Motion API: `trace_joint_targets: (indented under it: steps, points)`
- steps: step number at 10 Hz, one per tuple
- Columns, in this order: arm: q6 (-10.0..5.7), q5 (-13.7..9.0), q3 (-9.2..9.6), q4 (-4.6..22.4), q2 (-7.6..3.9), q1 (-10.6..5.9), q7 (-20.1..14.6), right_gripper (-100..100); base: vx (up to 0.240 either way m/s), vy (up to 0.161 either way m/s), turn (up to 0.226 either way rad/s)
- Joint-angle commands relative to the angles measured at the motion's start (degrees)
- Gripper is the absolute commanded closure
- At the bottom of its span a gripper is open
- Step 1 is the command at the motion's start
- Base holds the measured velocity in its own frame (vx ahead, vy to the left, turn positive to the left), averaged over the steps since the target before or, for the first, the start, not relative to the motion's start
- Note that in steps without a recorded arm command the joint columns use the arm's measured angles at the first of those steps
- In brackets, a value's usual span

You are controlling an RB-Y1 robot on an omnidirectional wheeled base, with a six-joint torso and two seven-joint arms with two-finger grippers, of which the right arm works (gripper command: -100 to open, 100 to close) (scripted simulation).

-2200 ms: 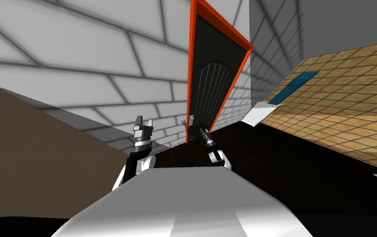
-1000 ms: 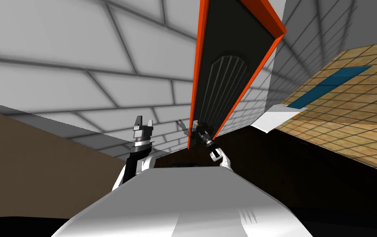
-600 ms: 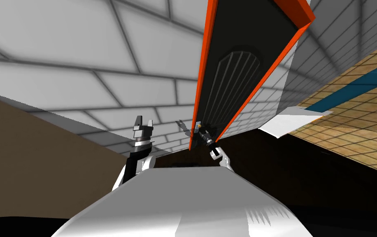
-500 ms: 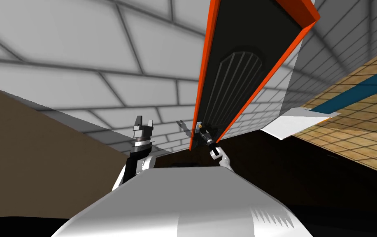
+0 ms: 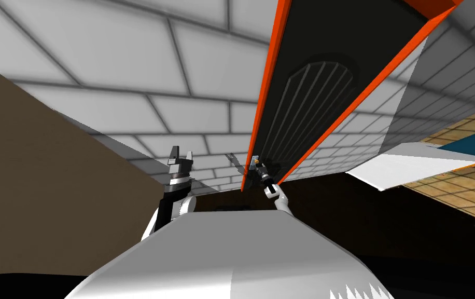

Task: Pull the door open

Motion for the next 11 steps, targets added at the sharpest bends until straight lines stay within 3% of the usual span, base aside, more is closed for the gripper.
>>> trace_joint_targets:
  steps: [1, 5, 6, 7, 8, 11]
  points:
    - [0.87, -0.2, -1.85, 1.02, 0.75, -1.13, 1.06, -100, 0.032, -0.036, 0.225]
    - [2.36, -0.68, -6.81, 4.28, 3.3, -4.01, 4.15, -100, 0.022, -0.056, 0.219]
    - [2.56, -0.74, -7.48, 4.71, 3.64, -4.4, 4.57, -100, 0.012, -0.091, 0.431]
    - [2.16, -0.72, -6.95, 4.45, 3.28, -4.04, 4.13, -100, 0.002, -0.04, -0.004]
    - [2.16, -0.72, -6.95, 4.45, 3.28, -4.04, 4.13, 100, 0.0, 0.0, 0.0]
    - [2.16, -0.72, -6.95, 4.45, 3.28, -4.04, 4.13, 100, 0.001, 0.005, -0.007]
